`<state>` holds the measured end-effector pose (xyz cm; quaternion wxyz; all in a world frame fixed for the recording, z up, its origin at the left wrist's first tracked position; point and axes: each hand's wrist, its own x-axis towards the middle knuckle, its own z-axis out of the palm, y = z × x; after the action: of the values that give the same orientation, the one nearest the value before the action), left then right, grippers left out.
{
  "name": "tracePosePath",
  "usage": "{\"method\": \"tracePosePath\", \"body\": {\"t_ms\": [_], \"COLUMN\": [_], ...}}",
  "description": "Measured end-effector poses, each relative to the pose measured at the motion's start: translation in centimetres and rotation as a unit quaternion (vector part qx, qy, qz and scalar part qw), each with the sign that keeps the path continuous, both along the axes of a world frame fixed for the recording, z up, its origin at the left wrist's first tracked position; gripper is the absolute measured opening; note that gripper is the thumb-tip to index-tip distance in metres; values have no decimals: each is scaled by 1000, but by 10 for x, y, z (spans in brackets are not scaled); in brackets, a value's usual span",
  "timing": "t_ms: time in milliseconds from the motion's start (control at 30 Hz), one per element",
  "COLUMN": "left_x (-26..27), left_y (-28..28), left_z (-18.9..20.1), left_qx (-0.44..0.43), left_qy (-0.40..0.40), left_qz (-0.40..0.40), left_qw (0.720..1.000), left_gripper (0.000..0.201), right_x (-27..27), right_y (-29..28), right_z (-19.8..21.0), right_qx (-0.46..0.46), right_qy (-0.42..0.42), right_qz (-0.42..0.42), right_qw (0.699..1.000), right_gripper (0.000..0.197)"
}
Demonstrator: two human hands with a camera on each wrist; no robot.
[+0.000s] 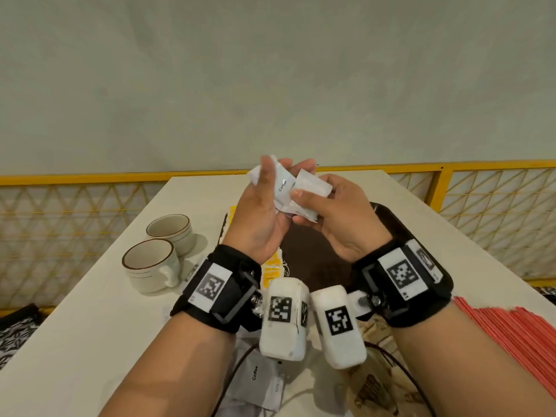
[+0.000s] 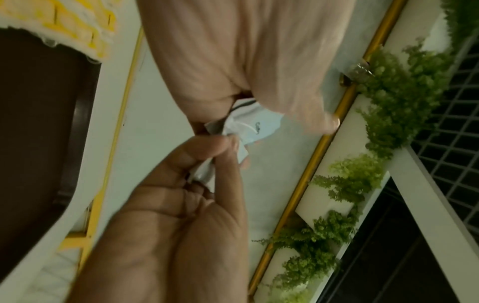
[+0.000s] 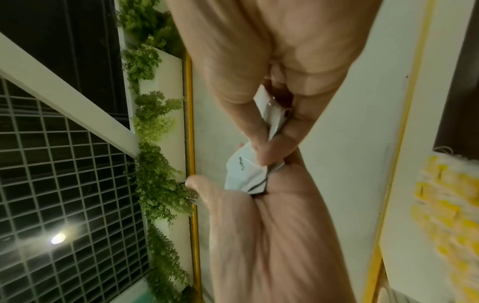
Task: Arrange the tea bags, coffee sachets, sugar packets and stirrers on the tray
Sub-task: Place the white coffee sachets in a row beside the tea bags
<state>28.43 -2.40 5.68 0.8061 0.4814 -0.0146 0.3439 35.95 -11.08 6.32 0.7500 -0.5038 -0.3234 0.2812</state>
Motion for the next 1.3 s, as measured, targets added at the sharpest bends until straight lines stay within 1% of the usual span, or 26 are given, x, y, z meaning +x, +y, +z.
{"method": "tracePosePath", "body": {"t_ms": [67, 133, 200, 267, 333, 400, 467, 500, 533, 600, 667, 700, 733, 800, 833, 867, 900, 933, 967, 1000, 1067, 1100, 1133, 1167, 1233, 1300], "left_x": [1, 1, -3, -11, -19, -24, -23, -20, -17, -14, -12, -12, -12, -14, -14, -15, -16, -18, -21, -26, -40, -50, -60, -72, -93, -107], "left_y": [2, 8, 19, 29, 33, 29, 20, 15, 10, 2, 1, 2, 4, 7, 6, 5, 3, 1, 1, 4, 20, 30, 41, 51, 67, 75], "left_z": [-4, -5, -3, 3, 7, 10, 10, 8, 6, 4, 2, 2, 2, 3, 3, 3, 4, 5, 8, 12, 23, 28, 32, 35, 37, 35], "left_qx": [31, 13, -47, -93, -71, -3, 66, 87, 95, 84, 76, 74, 75, 77, 80, 84, 88, 91, 92, 94, 80, 60, 40, 22, -12, -33], "left_qy": [-2, -16, -29, -12, 80, 175, 219, 223, 220, 212, 214, 221, 232, 247, 248, 244, 239, 233, 231, 230, 228, 226, 217, 203, 160, 127], "left_qz": [22, 24, 3, -12, -12, -32, -88, -121, -148, -165, -142, -127, -117, -124, -135, -140, -133, -119, -107, -95, -62, -41, -21, -5, 13, 23], "left_qw": [999, 1000, 998, 996, 994, 984, 970, 963, 960, 959, 964, 964, 963, 958, 956, 956, 958, 961, 963, 964, 968, 971, 975, 979, 987, 991], "left_gripper": [24, 13, 14, 16, 28, 50, 75, 80, 80, 69, 55, 50, 49, 53, 54, 51, 44, 33, 22, 18, 19, 20, 21, 21, 23, 27], "right_x": [1, 2, 6, 13, 21, 25, 22, 19, 16, 13, 13, 14, 15, 13, 9, 6, 3, 1, -1, -2, -4, -8, -15, -26, -50, -73], "right_y": [0, -4, -10, -17, -23, -27, -27, -26, -24, -19, -16, -17, -19, -20, -19, -16, -13, -10, -9, -8, -11, -16, -24, -32, -47, -60], "right_z": [1, 5, 11, 16, 19, 20, 21, 20, 18, 13, 11, 11, 12, 11, 10, 8, 6, 4, 2, 0, -3, -4, -6, -9, -24, -46], "right_qx": [6, 2, -11, -24, -33, -40, -47, -51, -57, -70, -76, -83, -94, -133, -156, -172, -173, -161, -145, -134, -140, -159, -181, -200, -216, -215], "right_qy": [0, 0, -7, -41, -91, -150, -199, -221, -253, -333, -379, -403, -431, -474, -487, -502, -515, -518, -513, -501, -472, -460, -472, -514, -611, -655], "right_qz": [40, 90, 118, 101, 64, 27, 21, 27, 23, -33, -86, -90, -70, 21, 50, 43, 14, -15, -31, -35, -23, -5, 30, 80, 218, 356], "right_qw": [999, 996, 993, 994, 993, 988, 979, 974, 966, 940, 918, 907, 894, 870, 858, 847, 840, 840, 846, 854, 870, 873, 862, 830, 729, 631], "right_gripper": [11, 22, 31, 30, 24, 18, 16, 15, 14, 15, 16, 20, 32, 63, 71, 71, 67, 62, 62, 67, 78, 79, 75, 69, 52, 46]}}
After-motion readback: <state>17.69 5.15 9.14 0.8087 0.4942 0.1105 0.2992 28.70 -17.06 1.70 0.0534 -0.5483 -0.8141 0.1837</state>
